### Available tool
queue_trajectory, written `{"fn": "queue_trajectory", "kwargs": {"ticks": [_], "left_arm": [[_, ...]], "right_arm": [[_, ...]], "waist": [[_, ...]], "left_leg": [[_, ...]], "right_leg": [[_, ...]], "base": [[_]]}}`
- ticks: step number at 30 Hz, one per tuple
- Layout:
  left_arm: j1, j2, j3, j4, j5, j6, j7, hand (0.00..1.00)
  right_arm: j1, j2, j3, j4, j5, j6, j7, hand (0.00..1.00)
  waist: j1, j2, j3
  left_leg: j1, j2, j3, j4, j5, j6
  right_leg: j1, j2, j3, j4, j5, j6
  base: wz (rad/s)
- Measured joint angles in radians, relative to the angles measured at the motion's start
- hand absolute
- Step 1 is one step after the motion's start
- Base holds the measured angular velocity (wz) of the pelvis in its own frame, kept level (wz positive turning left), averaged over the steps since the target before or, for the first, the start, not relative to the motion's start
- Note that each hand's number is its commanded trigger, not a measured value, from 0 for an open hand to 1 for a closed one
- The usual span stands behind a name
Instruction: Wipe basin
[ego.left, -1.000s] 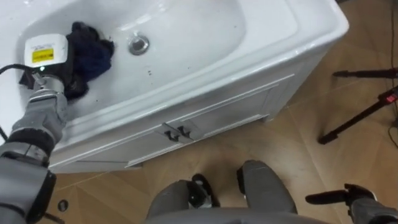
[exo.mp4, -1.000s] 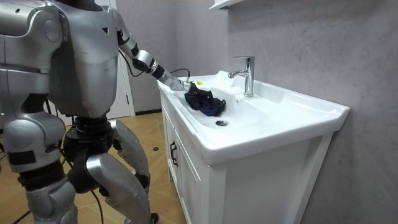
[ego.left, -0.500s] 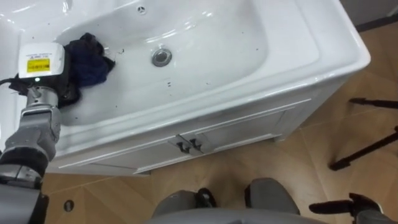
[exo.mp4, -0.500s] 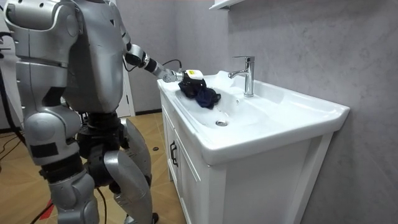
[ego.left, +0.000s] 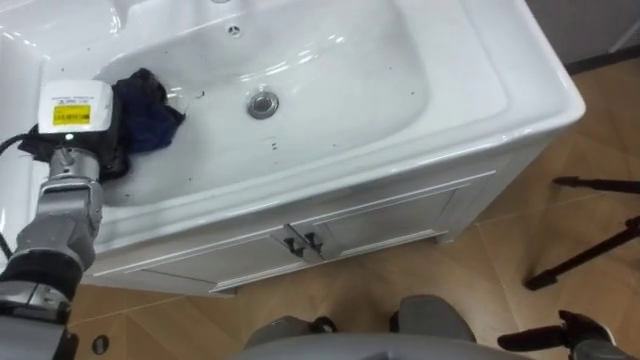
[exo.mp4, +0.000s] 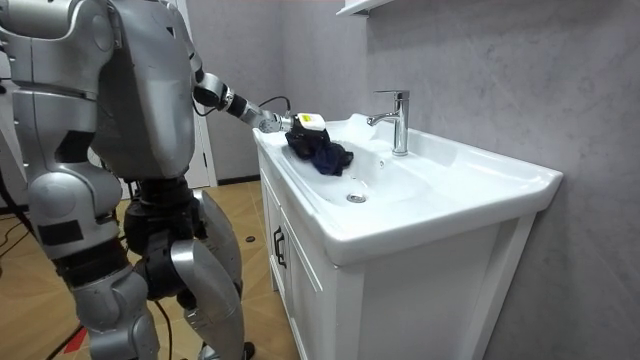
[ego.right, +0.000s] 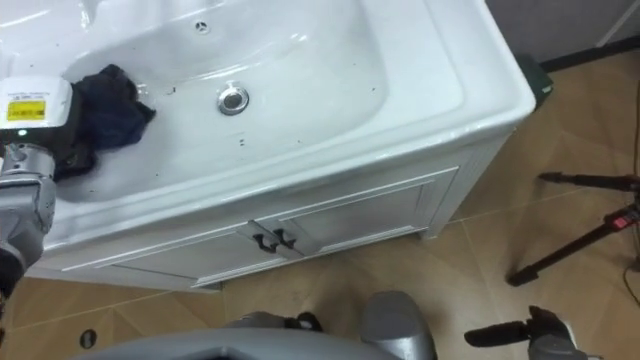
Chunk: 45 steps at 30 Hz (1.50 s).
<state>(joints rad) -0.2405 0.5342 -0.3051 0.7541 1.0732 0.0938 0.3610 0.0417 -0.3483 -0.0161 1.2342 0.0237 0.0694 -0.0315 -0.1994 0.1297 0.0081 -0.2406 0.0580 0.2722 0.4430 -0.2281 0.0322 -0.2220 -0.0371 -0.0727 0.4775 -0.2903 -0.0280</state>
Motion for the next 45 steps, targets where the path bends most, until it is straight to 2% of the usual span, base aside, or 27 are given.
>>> {"fn": "queue_trajectory", "kwargs": {"ticks": [3,5,7,10,11,14,16,19,22,25,31,32,35,36,41,45], "left_arm": [[0.001,-0.017,-0.089,-0.111,0.000,-0.008,-0.073,1.00],[0.000,-0.017,-0.140,-0.219,-0.001,-0.015,-0.119,1.00],[-0.027,-0.013,-0.205,-0.319,-0.004,-0.049,-0.144,1.00],[-0.064,-0.004,-0.241,-0.402,-0.024,-0.078,-0.184,1.00],[-0.065,0.001,-0.247,-0.428,-0.025,-0.079,-0.195,1.00],[-0.065,0.022,-0.254,-0.539,-0.060,-0.112,-0.248,1.00],[-0.065,0.029,-0.255,-0.596,-0.060,-0.135,-0.268,1.00],[-0.065,0.029,-0.260,-0.628,-0.060,-0.157,-0.281,1.00],[-0.063,0.029,-0.292,-0.640,-0.060,-0.161,-0.292,1.00],[-0.059,0.029,-0.302,-0.653,-0.061,-0.183,-0.326,1.00],[-0.040,0.031,-0.300,-0.726,-0.102,-0.189,-0.347,1.00],[-0.040,0.030,-0.300,-0.729,-0.105,-0.190,-0.347,1.00],[-0.040,0.026,-0.300,-0.729,-0.132,-0.190,-0.346,1.00],[-0.040,0.022,-0.300,-0.726,-0.133,-0.194,-0.344,1.00],[-0.033,0.002,-0.301,-0.723,-0.138,-0.188,-0.333,1.00],[-0.012,-0.036,-0.335,-0.689,-0.132,-0.160,-0.332,1.00]], "right_arm": [[-0.019,0.000,0.018,0.039,0.006,-0.024,0.006,0.00],[-0.033,-0.001,0.025,0.056,0.007,-0.038,0.015,0.00],[-0.043,-0.011,0.041,0.067,0.006,-0.049,0.033,0.00],[-0.061,-0.014,0.060,0.092,0.012,-0.077,0.044,0.00],[-0.061,-0.014,0.061,0.093,0.013,-0.082,0.045,0.00],[-0.060,-0.015,0.062,0.093,0.014,-0.097,0.050,0.00],[-0.053,-0.015,0.062,0.093,0.016,-0.104,0.055,0.00],[-0.057,-0.014,0.063,0.094,0.027,-0.112,0.054,0.00],[-0.053,-0.014,0.073,0.098,0.049,-0.112,0.049,0.00],[-0.038,-0.014,0.070,0.102,0.049,-0.114,0.043,0.00],[-0.017,-0.013,0.063,0.126,0.049,-0.120,0.031,0.00],[-0.009,-0.013,0.064,0.127,0.049,-0.120,0.028,0.00],[0.008,-0.014,0.063,0.127,0.049,-0.120,0.019,0.00],[0.014,-0.013,0.063,0.127,0.047,-0.120,0.019,0.00],[0.028,-0.010,0.067,0.114,0.004,-0.112,0.011,0.00],[0.019,-0.004,0.073,0.113,-0.027,-0.096,0.010,0.00]], "waist": [[-0.018,0.012,0.0150],[-0.025,0.019,0.0164],[-0.035,0.033,0.0128],[-0.047,0.036,0.0137],[-0.051,0.036,0.0137],[-0.062,0.027,0.0200],[-0.067,0.026,0.0211],[-0.073,0.024,0.0224],[-0.072,0.025,0.0221],[-0.073,0.029,0.0198],[-0.067,0.040,0.0115],[-0.068,0.036,0.0141],[-0.072,0.037,0.0117],[-0.074,0.033,0.0143],[-0.084,0.025,0.0149],[-0.101,-0.005,0.0130]], "left_leg": [[0.001,-0.003,-0.008,-0.019,0.005,0.008],[-0.001,-0.008,-0.010,-0.033,0.009,0.013],[0.002,-0.021,-0.009,-0.047,0.012,0.019],[0.010,-0.030,-0.008,-0.050,0.012,0.020],[0.012,-0.032,-0.008,-0.052,0.012,0.020],[0.037,-0.035,-0.008,-0.068,0.012,0.019],[0.041,-0.034,-0.008,-0.066,0.012,0.019],[0.047,-0.035,-0.010,-0.066,0.012,0.019],[0.058,-0.035,-0.011,-0.072,0.012,0.019],[0.081,-0.037,-0.013,-0.092,0.012,0.018],[0.105,-0.041,-0.014,-0.107,0.012,0.018],[0.111,-0.044,-0.016,-0.107,0.012,0.018],[0.122,-0.049,-0.023,-0.107,0.012,0.018],[0.134,-0.050,-0.028,-0.108,0.012,0.018],[0.158,-0.051,-0.025,-0.120,0.013,0.017],[0.161,-0.051,-0.025,-0.124,0.014,0.015]], "right_leg": [[0.011,-0.007,-0.012,-0.022,0.009,0.010],[0.009,-0.008,-0.011,-0.035,0.014,0.017],[0.011,-0.017,-0.013,-0.049,0.021,0.024],[0.019,-0.028,-0.009,-0.048,0.021,0.026],[0.022,-0.028,-0.009,-0.048,0.021,0.026],[0.040,-0.031,-0.008,-0.051,0.018,0.030],[0.054,-0.030,-0.010,-0.072,0.016,0.030],[0.066,-0.027,-0.013,-0.083,0.015,0.030],[0.076,-0.027,-0.015,-0.088,0.015,0.030],[0.097,-0.024,-0.018,-0.107,0.016,0.031],[0.126,-0.025,-0.017,-0.131,0.019,0.034],[0.135,-0.025,-0.019,-0.135,0.019,0.034],[0.152,-0.024,-0.021,-0.146,0.020,0.033],[0.167,-0.024,-0.023,-0.152,0.021,0.033],[0.185,-0.023,-0.016,-0.156,0.020,0.032],[0.185,-0.021,-0.014,-0.156,0.020,0.032]], "base": [[0.13],[0.06],[0.00],[-0.12],[-0.08],[0.00],[0.03],[0.07],[0.05],[0.06],[0.00],[0.00],[0.00],[0.00],[-0.02],[-0.01]]}}
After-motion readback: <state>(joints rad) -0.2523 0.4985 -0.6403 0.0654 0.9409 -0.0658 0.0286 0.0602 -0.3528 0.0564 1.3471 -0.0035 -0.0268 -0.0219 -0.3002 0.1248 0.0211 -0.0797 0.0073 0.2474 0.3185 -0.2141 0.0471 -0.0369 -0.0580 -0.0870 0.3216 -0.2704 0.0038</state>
